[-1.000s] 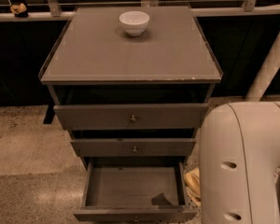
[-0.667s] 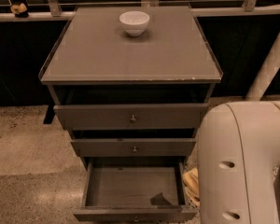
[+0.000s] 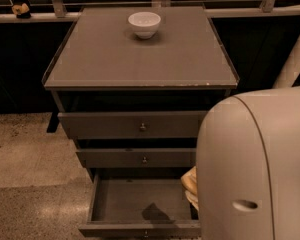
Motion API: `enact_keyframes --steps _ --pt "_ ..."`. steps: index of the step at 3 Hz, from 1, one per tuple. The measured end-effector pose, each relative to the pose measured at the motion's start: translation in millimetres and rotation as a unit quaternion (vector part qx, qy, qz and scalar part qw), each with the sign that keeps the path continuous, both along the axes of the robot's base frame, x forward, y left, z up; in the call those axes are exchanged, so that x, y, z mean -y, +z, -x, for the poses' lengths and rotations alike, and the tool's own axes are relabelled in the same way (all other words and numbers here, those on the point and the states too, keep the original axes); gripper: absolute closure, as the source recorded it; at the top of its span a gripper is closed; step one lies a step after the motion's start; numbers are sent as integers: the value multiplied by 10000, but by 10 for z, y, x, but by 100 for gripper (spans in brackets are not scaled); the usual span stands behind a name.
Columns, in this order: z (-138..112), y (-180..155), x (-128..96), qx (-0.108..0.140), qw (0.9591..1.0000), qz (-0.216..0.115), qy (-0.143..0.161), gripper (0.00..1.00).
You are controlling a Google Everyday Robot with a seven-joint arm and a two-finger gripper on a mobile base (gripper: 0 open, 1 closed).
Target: Pick sponge from bottom drawer and place on counter
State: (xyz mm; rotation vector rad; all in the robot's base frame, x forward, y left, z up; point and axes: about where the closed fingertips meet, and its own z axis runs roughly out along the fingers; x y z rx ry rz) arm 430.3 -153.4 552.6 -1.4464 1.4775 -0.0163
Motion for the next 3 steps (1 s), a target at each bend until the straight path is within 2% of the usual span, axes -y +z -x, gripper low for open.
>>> enact_keyframes --steps 1,2,3 --pt "22 372 -228 197 9985 399 324 100" --pt "-110 631 -475 513 9966 328 548 100" --pt "-110 632 -476 516 9966 326 549 100"
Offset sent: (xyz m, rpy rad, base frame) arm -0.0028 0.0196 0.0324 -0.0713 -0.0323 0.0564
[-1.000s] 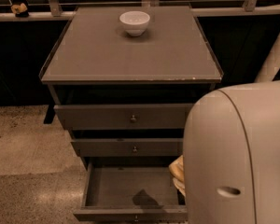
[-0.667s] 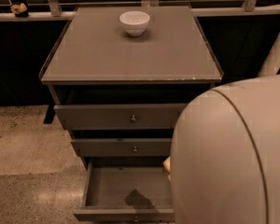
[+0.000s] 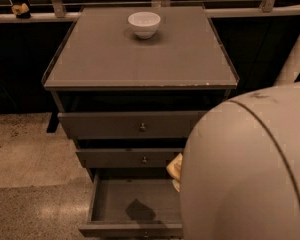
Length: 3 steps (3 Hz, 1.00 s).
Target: Pick sponge from bottom drawer and place on counter
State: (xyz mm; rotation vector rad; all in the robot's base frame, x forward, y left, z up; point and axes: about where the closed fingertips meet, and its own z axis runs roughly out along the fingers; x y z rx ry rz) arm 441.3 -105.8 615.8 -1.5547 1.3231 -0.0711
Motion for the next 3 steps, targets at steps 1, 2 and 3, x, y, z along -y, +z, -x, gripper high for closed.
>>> enact_keyframes --steps 1,2,3 --pt "-85 89 72 141 9999 7 -48 100" --pt "-349 433 173 543 9985 101 -35 100" --pt "-671 948 188 1019 9943 270 129 100"
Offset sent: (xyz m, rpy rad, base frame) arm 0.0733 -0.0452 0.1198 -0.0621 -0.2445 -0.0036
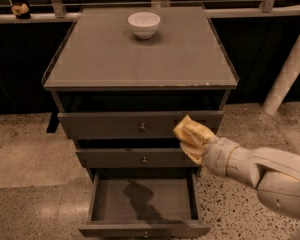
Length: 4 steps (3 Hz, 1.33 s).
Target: Pick sponge from bottom drawer and place on counter
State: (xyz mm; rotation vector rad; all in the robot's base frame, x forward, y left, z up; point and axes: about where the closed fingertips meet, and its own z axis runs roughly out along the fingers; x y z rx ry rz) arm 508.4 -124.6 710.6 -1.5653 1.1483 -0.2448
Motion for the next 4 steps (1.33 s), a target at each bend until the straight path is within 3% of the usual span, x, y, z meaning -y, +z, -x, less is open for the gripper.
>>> enact_keyframes --steps 1,2,3,4 --pt "-340 635 -132 384 9986 290 237 100" --pt "-339 634 -133 385 9986 290 239 100" --pt "-541 858 -175 643 9962 462 363 100" --pt "-886 1272 -308 983 9906 715 629 100"
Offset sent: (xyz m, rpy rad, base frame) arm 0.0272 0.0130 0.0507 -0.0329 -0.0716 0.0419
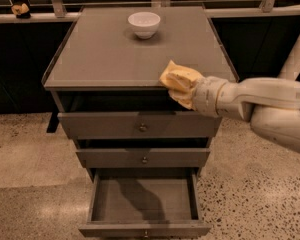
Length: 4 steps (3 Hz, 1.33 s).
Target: Pick sponge from bottom drawer and place on counter
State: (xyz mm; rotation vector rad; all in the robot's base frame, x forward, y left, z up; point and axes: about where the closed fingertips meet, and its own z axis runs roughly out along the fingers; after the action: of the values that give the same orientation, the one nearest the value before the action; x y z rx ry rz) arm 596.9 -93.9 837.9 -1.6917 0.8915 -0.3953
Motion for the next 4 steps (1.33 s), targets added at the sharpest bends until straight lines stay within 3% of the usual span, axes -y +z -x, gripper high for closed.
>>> enact_keyframes --steps 2,3,4 --pt "-717 552 -186 237 9986 198 430 100" --pt "-828 666 -237 323 9980 221 499 100" --pt "-730 547 -242 215 9984 161 496 100"
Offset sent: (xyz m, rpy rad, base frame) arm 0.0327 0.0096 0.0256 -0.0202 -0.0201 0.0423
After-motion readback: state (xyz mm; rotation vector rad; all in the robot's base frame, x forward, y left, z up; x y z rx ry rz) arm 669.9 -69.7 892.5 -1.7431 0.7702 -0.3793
